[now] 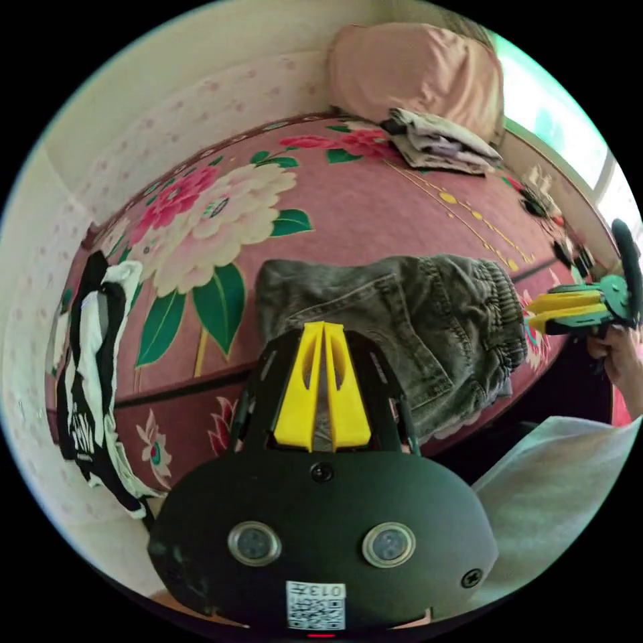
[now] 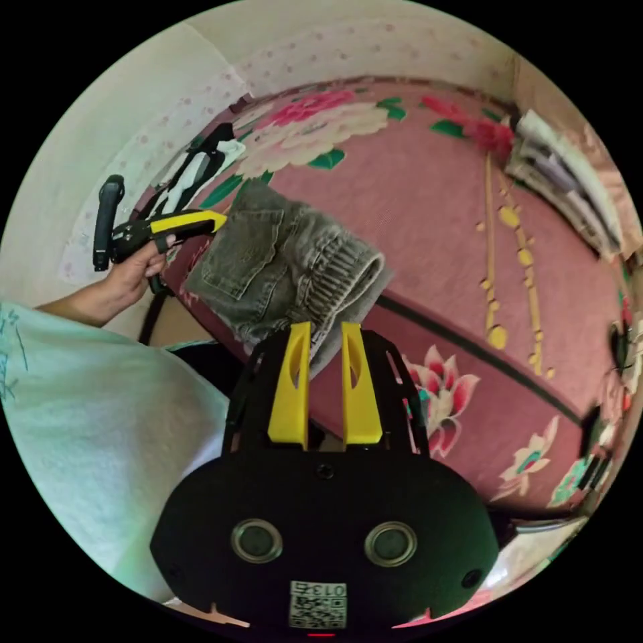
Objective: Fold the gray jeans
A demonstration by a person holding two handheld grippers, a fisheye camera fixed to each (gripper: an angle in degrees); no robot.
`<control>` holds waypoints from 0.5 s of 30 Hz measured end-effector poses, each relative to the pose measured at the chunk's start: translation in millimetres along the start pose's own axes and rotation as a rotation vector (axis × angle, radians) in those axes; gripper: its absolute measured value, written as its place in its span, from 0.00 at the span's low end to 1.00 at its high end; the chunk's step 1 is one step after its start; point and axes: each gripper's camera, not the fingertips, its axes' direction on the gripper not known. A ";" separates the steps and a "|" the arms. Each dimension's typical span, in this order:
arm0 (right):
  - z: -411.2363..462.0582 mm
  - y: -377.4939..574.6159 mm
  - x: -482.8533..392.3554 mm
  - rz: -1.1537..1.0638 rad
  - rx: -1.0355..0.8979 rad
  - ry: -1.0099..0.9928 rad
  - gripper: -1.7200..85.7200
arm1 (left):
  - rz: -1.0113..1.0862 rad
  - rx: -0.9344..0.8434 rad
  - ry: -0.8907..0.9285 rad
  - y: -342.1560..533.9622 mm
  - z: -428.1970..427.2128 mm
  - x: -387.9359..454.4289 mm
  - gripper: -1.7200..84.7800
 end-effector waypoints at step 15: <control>45.2 -25.8 -39.8 -0.058 -0.028 0.284 0.03 | 0.049 -0.247 0.203 -69.6 82.9 -135.8 0.10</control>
